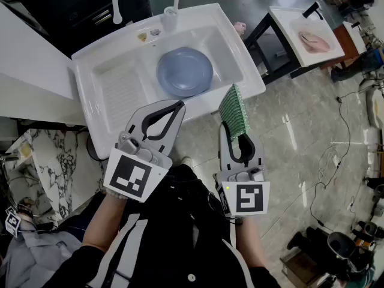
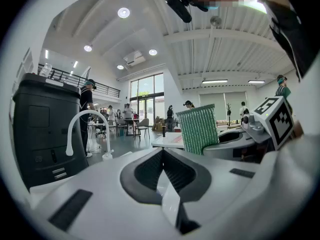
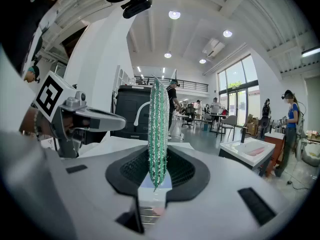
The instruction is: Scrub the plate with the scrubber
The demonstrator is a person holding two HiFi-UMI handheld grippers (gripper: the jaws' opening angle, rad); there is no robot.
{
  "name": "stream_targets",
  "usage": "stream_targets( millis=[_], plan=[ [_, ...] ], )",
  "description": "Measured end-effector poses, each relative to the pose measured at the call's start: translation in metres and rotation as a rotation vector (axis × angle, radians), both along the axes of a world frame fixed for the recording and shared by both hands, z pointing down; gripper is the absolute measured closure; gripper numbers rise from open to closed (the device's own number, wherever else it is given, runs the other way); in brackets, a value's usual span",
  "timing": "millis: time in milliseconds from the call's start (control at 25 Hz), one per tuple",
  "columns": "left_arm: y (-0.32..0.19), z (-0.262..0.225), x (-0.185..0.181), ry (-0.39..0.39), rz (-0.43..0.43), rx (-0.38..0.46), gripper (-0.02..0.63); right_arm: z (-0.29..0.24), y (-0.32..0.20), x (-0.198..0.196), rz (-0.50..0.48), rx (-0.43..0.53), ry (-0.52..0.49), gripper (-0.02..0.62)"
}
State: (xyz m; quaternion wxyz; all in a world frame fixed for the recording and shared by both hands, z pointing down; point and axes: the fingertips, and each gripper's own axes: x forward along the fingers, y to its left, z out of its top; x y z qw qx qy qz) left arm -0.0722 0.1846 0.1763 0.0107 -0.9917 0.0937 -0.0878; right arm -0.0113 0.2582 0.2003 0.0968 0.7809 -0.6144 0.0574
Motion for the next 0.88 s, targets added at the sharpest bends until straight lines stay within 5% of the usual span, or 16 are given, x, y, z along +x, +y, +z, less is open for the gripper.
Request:
stream_targets(
  millis=[880],
  plan=[
    [-0.011,0.0,-0.012,0.006,0.006,-0.004,0.606,0.0,-0.007,-0.007,0.041,-0.024,-0.021,0.503]
  ],
)
